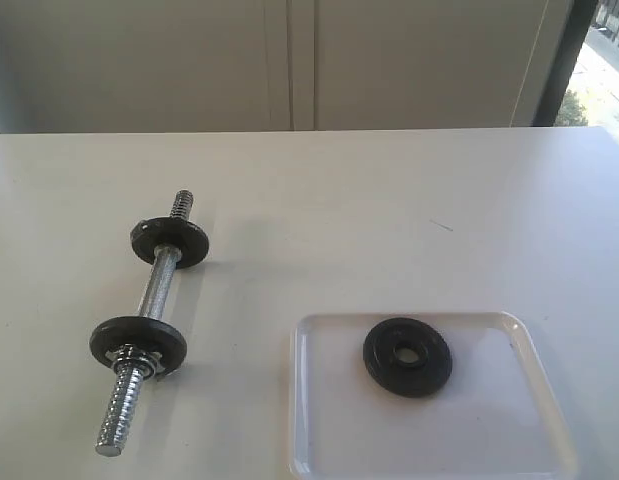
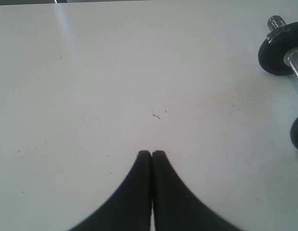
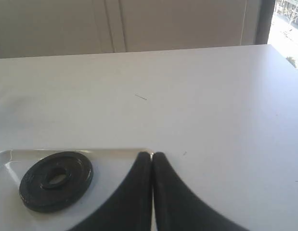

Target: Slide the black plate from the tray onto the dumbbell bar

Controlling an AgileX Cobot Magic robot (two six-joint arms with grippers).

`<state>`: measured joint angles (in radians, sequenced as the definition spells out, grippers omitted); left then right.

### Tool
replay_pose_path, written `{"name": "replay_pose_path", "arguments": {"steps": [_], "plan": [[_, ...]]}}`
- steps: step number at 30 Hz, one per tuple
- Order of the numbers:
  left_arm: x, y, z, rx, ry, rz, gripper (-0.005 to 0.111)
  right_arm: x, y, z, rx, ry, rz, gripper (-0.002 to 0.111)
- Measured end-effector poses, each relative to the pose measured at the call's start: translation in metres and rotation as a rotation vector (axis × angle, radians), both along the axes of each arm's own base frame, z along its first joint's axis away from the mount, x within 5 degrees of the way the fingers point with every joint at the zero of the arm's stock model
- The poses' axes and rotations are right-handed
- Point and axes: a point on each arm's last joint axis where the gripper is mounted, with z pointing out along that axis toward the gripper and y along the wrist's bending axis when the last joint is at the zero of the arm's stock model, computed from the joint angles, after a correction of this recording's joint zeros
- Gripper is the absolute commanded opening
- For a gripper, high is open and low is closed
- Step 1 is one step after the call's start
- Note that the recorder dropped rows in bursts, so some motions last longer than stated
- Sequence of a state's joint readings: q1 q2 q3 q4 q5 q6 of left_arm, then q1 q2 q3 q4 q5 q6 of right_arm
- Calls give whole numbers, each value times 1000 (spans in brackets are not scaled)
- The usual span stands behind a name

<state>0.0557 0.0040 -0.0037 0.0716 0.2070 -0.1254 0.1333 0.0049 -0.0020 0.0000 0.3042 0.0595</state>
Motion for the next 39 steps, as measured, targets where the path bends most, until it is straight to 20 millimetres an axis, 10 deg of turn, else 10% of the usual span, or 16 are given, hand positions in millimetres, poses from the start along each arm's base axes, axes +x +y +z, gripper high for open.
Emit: {"name": "replay_pose_path", "arguments": {"steps": [29, 39], "plan": [[0, 0, 1, 1, -9, 0, 0, 0, 1, 0, 4, 1, 17, 0], [5, 0, 32, 11, -362, 1, 0, 0, 1, 0, 4, 1, 17, 0]]}}
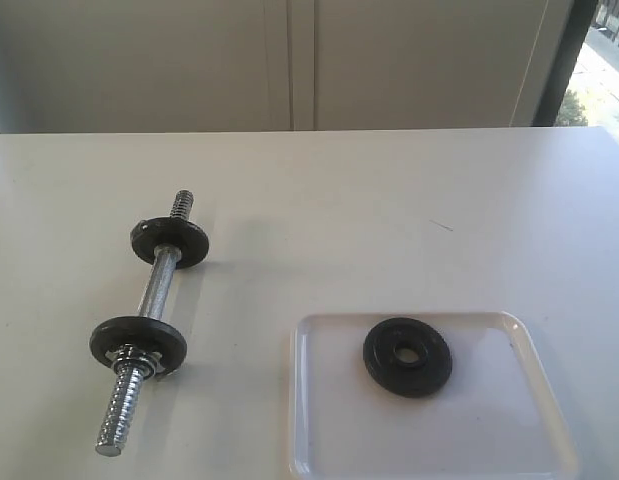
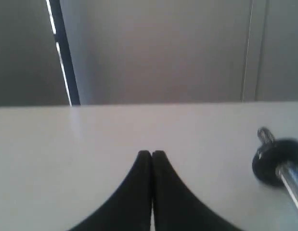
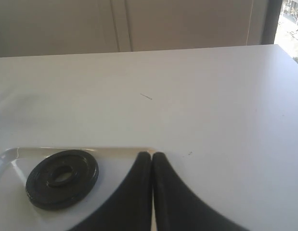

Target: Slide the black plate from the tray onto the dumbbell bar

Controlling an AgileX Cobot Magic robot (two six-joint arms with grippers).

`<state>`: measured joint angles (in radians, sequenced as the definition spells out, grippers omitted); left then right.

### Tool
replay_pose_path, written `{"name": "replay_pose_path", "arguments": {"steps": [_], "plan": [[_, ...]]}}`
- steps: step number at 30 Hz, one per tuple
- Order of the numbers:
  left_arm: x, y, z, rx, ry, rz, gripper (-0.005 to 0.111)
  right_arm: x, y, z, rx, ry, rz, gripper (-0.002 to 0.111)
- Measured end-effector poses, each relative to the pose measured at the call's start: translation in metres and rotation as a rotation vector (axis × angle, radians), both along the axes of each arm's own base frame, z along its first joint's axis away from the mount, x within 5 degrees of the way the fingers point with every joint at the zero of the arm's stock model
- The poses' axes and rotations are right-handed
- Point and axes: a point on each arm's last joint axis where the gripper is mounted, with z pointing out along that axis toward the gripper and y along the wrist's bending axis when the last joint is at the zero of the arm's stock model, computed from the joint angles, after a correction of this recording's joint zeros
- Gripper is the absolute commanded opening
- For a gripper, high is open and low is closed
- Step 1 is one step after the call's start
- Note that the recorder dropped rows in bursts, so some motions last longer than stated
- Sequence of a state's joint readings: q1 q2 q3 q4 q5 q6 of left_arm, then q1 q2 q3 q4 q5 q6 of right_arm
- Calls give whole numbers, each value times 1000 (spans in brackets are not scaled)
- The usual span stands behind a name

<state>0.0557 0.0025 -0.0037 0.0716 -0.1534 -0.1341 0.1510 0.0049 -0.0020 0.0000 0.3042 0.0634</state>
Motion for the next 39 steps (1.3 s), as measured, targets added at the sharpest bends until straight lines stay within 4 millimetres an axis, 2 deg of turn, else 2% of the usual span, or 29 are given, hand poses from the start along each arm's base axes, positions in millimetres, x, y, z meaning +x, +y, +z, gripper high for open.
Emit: {"name": "replay_pose_path", "arguments": {"steps": [7, 15, 18, 21, 24, 26, 29, 32, 34, 37, 39], "plan": [[-4, 0, 25, -19, -281, -6, 0, 0, 0, 0, 0, 0, 0, 0], [-14, -1, 46, -200, -547, -70, 0, 0, 0, 0, 0, 0, 0, 0], [-15, -1, 48, -227, -573, -81, 0, 0, 0, 0, 0, 0, 0, 0], [-13, 0, 49, -259, -529, -75, 0, 0, 0, 0, 0, 0, 0, 0], [-5, 1, 68, -259, -467, -62, 0, 0, 0, 0, 0, 0, 0, 0], [3, 1, 91, -229, -451, -54, 0, 0, 0, 0, 0, 0, 0, 0], [27, 1, 124, -165, -374, -48, 0, 0, 0, 0, 0, 0, 0, 0], [69, 2, 142, -102, -131, -28, 0, 0, 0, 0, 0, 0, 0, 0], [101, 6, 139, -102, 116, 9, 0, 0, 0, 0, 0, 0, 0, 0], [141, 9, 118, -113, 495, 53, 0, 0, 0, 0, 0, 0, 0, 0], [161, 4, 104, -83, 687, 26, 0, 0, 0, 0, 0, 0, 0, 0]]}}
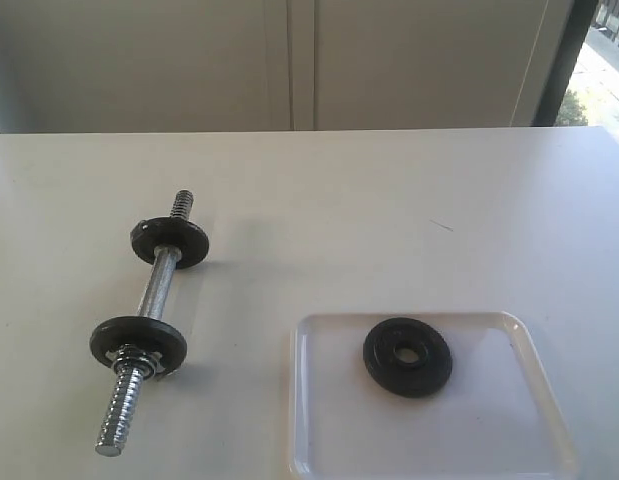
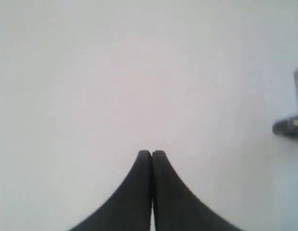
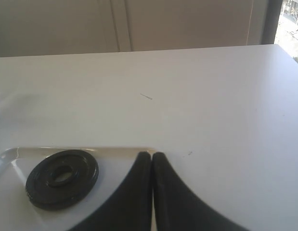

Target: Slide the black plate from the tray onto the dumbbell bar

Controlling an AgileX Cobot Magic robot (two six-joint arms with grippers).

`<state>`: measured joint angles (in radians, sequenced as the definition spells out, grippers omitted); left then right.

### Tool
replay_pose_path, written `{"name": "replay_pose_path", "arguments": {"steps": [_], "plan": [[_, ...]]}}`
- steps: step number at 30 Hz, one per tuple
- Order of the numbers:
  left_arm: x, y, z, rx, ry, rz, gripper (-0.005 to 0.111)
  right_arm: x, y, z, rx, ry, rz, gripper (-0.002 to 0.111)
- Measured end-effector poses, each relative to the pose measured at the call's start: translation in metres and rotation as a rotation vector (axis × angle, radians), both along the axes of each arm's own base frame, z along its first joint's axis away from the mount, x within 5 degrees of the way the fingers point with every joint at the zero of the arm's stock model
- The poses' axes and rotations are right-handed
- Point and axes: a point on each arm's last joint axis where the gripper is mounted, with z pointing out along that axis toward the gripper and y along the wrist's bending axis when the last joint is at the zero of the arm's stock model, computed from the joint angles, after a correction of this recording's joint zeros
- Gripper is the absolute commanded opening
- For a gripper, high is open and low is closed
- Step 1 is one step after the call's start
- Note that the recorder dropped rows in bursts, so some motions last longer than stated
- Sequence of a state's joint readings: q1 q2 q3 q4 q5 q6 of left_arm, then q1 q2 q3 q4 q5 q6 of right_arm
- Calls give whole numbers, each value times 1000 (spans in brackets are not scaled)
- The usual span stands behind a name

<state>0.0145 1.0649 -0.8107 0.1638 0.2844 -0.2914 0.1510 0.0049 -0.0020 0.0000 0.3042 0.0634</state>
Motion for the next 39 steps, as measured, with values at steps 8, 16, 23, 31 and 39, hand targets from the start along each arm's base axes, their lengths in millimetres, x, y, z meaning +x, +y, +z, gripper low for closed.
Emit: {"name": "replay_pose_path", "arguments": {"steps": [8, 16, 23, 31, 39], "plan": [[56, -83, -37, -33, 194, -318, 0, 0, 0, 0, 0, 0, 0, 0], [115, -150, -74, -8, 422, -379, 4, 0, 0, 0, 0, 0, 0, 0], [120, -154, -88, -51, 470, -337, 67, 0, 0, 0, 0, 0, 0, 0], [126, -158, -113, -58, 522, -326, 67, 0, 0, 0, 0, 0, 0, 0], [133, -160, -132, -55, 531, -322, 62, 0, 0, 0, 0, 0, 0, 0]]}}
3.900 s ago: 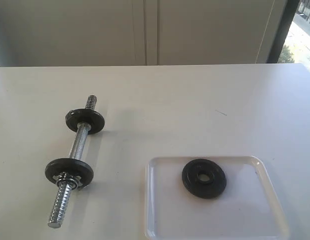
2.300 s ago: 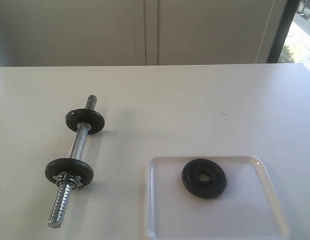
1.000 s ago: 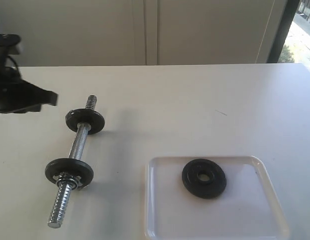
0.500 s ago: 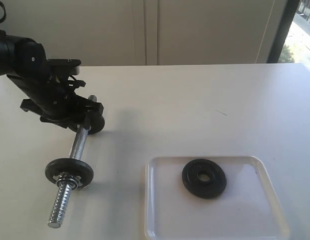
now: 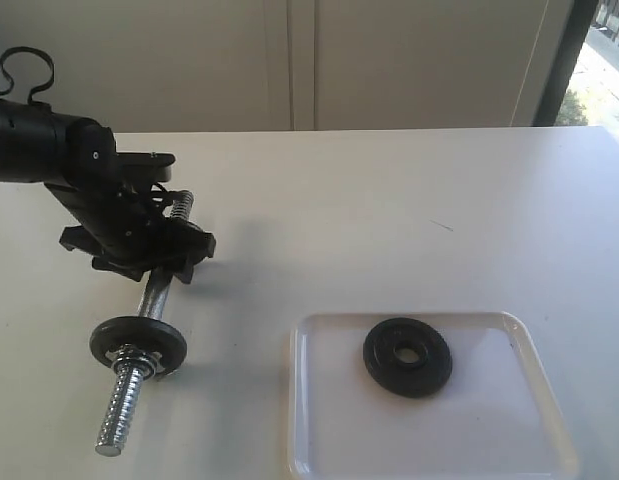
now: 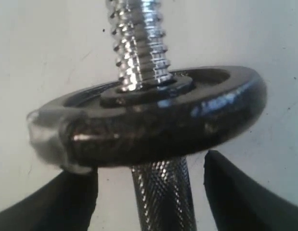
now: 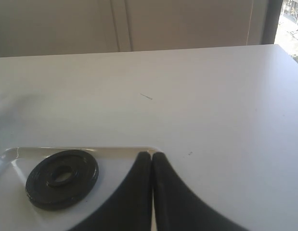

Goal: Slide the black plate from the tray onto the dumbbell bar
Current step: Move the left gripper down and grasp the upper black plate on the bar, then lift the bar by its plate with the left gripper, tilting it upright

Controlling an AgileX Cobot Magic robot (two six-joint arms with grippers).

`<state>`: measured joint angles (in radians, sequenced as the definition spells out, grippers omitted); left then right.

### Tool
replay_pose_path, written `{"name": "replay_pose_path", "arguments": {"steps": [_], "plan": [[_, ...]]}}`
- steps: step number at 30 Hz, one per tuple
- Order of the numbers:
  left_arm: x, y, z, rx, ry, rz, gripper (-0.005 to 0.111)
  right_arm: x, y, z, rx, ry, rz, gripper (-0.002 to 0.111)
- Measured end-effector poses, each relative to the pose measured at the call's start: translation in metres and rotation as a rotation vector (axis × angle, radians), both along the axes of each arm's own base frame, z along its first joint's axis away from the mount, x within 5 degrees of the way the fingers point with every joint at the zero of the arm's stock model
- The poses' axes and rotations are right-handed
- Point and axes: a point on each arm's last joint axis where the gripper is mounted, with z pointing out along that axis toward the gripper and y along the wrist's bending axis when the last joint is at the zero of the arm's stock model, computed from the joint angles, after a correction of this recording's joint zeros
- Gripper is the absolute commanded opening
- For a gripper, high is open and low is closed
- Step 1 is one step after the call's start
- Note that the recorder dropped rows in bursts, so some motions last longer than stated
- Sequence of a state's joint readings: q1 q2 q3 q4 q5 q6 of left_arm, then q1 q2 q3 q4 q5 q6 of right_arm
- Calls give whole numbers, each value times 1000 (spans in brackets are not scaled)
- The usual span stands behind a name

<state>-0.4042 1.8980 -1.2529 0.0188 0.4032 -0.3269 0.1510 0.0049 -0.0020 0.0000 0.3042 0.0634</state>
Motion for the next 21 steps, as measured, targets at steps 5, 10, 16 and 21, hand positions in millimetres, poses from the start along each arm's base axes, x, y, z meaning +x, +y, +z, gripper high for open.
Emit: {"name": "replay_pose_path", "arguments": {"steps": [5, 10, 16, 21], "plan": [[2, -1, -5, -1, -5, 1, 50, 0, 0, 0, 0, 0, 0, 0], [3, -2, -8, -7, -3, 7, 34, 0, 0, 0, 0, 0, 0, 0], [3, -3, -8, -20, 4, 23, 3, 0, 0, 0, 0, 0, 0, 0], [2, -3, -8, -14, 17, 20, 0, 0, 0, 0, 0, 0, 0, 0]]}}
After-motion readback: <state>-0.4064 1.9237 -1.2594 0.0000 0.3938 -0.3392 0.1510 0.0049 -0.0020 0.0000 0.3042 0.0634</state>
